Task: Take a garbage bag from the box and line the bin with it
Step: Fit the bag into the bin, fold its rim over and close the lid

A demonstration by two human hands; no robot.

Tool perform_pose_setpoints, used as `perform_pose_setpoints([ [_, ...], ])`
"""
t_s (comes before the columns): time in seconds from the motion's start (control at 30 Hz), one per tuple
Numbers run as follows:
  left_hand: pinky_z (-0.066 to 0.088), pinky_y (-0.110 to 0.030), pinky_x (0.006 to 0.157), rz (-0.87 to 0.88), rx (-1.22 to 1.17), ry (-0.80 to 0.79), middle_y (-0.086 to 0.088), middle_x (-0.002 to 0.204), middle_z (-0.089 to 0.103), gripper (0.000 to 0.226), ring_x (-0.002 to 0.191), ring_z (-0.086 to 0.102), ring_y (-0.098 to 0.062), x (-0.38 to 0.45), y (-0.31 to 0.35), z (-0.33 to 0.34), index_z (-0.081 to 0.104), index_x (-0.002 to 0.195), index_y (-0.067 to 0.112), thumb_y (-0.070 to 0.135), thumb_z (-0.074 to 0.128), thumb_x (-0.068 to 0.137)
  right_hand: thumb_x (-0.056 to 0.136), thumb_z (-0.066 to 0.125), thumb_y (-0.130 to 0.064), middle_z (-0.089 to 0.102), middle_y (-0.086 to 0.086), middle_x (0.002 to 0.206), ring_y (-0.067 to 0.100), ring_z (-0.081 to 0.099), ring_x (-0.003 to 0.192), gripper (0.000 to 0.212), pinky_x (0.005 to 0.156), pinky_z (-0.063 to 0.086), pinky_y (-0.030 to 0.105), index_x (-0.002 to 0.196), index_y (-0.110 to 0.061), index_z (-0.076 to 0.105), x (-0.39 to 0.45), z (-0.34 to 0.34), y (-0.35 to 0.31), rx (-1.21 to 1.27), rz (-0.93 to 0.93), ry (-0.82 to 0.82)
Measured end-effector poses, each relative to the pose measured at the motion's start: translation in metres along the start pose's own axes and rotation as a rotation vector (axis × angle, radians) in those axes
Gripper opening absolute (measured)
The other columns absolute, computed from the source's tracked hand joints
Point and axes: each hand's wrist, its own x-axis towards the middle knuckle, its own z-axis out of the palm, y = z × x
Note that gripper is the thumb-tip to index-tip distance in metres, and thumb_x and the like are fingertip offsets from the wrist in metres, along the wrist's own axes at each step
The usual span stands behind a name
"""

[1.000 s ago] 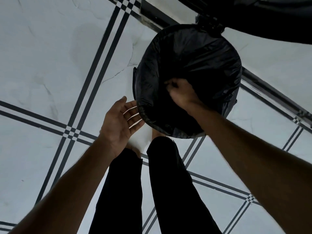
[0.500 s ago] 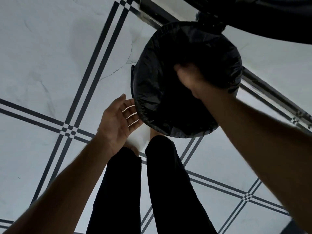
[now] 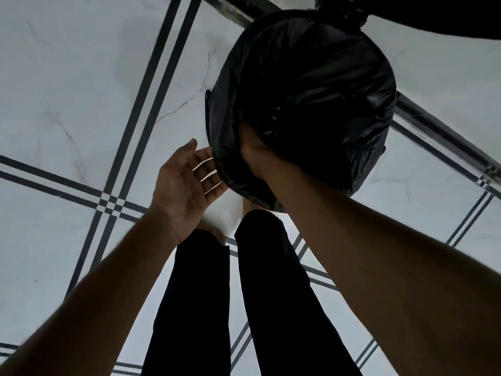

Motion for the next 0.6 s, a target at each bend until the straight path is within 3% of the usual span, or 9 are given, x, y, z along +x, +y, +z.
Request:
perform_pose_setpoints([
  [0.07, 0.057, -0.032, 0.082, -0.003, -0.004, 0.012, 0.0, 0.088, 0.074, 0.033, 0.085, 0.072, -0.016, -0.002, 0.0, 0.001, 0.068, 0.096, 0.015, 0.042, 0.049, 0.097, 0.103, 0.036, -0.037, 0.05, 0.014, 0.142, 0.027, 0.049, 0.129, 0.054, 0.11, 0.039, 0.034, 0.143, -0.001, 0.042, 0.0, -0.012, -0.007, -0.265, -0.029, 0.038],
  [0.13, 0.056, -0.034, 0.084, -0.01, -0.007, 0.016, -0.001, 0.089, 0.074, 0.033, 0.086, 0.073, -0.017, -0.004, 0.001, 0.003, 0.068, 0.098, 0.014, 0.041, 0.05, 0.097, 0.101, 0.043, -0.019, 0.062, 0.012, 0.119, 0.022, 0.059, 0.105, 0.035, 0.093, 0.046, 0.027, 0.129, -0.001, 0.057, 0.003, -0.038, -0.013, -0.443, -0.06, 0.087],
  [0.23, 0.058, -0.034, 0.083, -0.012, 0.002, 0.013, -0.001, 0.09, 0.074, 0.032, 0.086, 0.072, -0.017, -0.003, 0.003, 0.006, 0.067, 0.1, 0.014, 0.04, 0.049, 0.098, 0.097, 0.052, -0.017, 0.063, 0.007, 0.088, 0.016, 0.057, 0.075, 0.014, 0.068, 0.046, 0.025, 0.096, -0.014, 0.066, 0.011, -0.08, -0.031, -0.584, -0.102, 0.088],
  [0.3, 0.06, -0.033, 0.083, -0.007, 0.005, 0.01, -0.002, 0.089, 0.074, 0.032, 0.086, 0.072, -0.017, -0.002, 0.005, 0.006, 0.067, 0.099, 0.013, 0.039, 0.048, 0.099, 0.097, 0.053, -0.025, 0.064, 0.005, 0.1, 0.018, 0.06, 0.088, 0.017, 0.077, 0.045, 0.026, 0.105, -0.016, 0.065, 0.015, -0.105, -0.051, -0.624, -0.097, 0.142],
  [0.33, 0.06, -0.032, 0.083, -0.003, 0.006, 0.007, -0.002, 0.088, 0.074, 0.032, 0.086, 0.072, -0.017, -0.001, 0.005, 0.005, 0.068, 0.097, 0.013, 0.039, 0.048, 0.099, 0.097, 0.053, -0.032, 0.063, 0.006, 0.12, 0.021, 0.06, 0.105, 0.031, 0.09, 0.045, 0.029, 0.122, -0.016, 0.061, 0.02, -0.117, -0.058, -0.63, -0.098, 0.176],
  [0.4, 0.06, -0.031, 0.08, -0.001, -0.005, 0.001, -0.001, 0.087, 0.074, 0.033, 0.084, 0.072, -0.016, 0.0, 0.006, 0.003, 0.069, 0.091, 0.014, 0.04, 0.049, 0.097, 0.1, 0.047, -0.042, 0.043, 0.007, 0.151, 0.026, 0.044, 0.135, 0.054, 0.11, 0.035, 0.034, 0.147, -0.018, 0.04, 0.023, -0.131, -0.069, -0.67, -0.062, 0.211],
  [0.47, 0.059, -0.031, 0.08, -0.006, -0.028, 0.006, -0.001, 0.086, 0.073, 0.033, 0.083, 0.071, -0.016, 0.001, 0.005, 0.003, 0.07, 0.087, 0.016, 0.041, 0.052, 0.095, 0.099, 0.046, -0.044, 0.036, 0.006, 0.156, 0.027, 0.037, 0.141, 0.059, 0.115, 0.031, 0.036, 0.151, -0.019, 0.033, 0.025, -0.133, -0.069, -0.738, -0.063, 0.212],
  [0.6, 0.056, -0.033, 0.088, -0.003, -0.063, 0.06, -0.001, 0.089, 0.072, 0.032, 0.088, 0.069, -0.017, -0.002, 0.0, 0.012, 0.068, 0.093, 0.014, 0.042, 0.051, 0.096, 0.095, 0.051, -0.04, 0.051, 0.013, 0.144, 0.033, 0.048, 0.132, 0.052, 0.109, 0.04, 0.037, 0.141, -0.015, 0.048, 0.012, -0.114, -0.053, -0.973, -0.121, 0.257],
])
